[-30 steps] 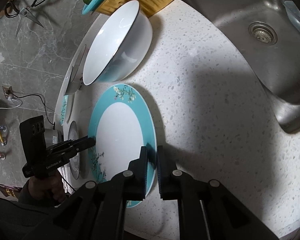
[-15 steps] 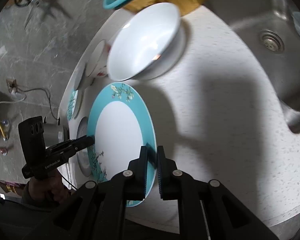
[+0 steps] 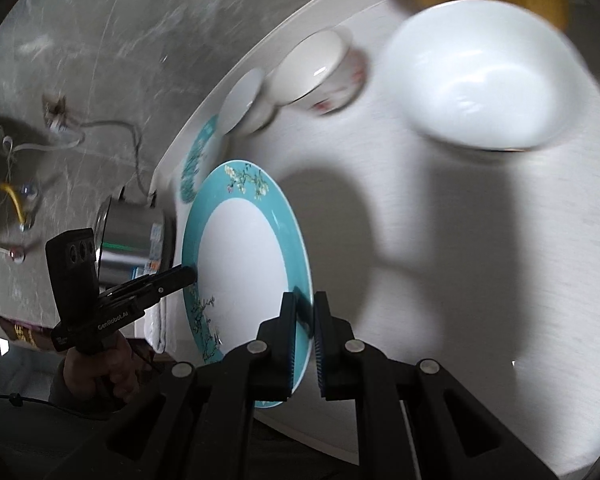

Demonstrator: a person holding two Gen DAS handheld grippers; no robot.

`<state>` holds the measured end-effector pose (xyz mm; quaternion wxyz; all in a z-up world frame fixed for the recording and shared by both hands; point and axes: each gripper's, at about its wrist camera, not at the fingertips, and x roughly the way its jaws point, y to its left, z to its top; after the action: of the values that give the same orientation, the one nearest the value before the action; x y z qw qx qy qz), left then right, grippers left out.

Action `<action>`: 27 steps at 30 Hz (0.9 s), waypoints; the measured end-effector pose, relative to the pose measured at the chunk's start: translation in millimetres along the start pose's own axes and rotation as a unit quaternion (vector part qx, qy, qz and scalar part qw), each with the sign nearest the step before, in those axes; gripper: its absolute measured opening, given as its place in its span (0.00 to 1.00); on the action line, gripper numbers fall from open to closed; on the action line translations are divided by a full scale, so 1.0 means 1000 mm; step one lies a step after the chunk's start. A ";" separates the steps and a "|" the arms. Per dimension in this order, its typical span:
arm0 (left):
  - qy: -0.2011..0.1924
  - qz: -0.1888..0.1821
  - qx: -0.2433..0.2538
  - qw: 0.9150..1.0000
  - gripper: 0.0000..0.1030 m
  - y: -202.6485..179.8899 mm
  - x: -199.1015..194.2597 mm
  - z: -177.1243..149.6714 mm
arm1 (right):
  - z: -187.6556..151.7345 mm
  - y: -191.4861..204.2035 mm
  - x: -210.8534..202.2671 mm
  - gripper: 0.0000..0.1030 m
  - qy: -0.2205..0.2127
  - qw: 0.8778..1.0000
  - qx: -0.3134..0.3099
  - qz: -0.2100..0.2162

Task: Organize plates and bowls

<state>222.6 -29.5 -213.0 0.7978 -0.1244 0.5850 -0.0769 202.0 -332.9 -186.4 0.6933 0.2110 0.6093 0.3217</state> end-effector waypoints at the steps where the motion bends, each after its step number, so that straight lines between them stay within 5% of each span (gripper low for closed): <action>1: -0.001 0.003 -0.007 1.000 0.16 0.009 -0.002 -0.002 | 0.001 0.008 0.010 0.11 0.008 1.000 -0.007 0.002; 13: -0.001 0.023 -0.066 0.998 0.17 0.114 -0.001 -0.025 | 0.018 0.057 0.103 0.11 0.061 0.997 -0.045 -0.017; 27: 0.011 0.025 -0.030 0.999 0.18 0.122 0.030 -0.027 | 0.018 0.053 0.118 0.12 0.064 0.994 -0.044 -0.074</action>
<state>202.9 76.2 -283.7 0.7890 -0.1329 0.5985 -0.0409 215.6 -210.7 -230.8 0.6836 0.1133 0.6517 0.3085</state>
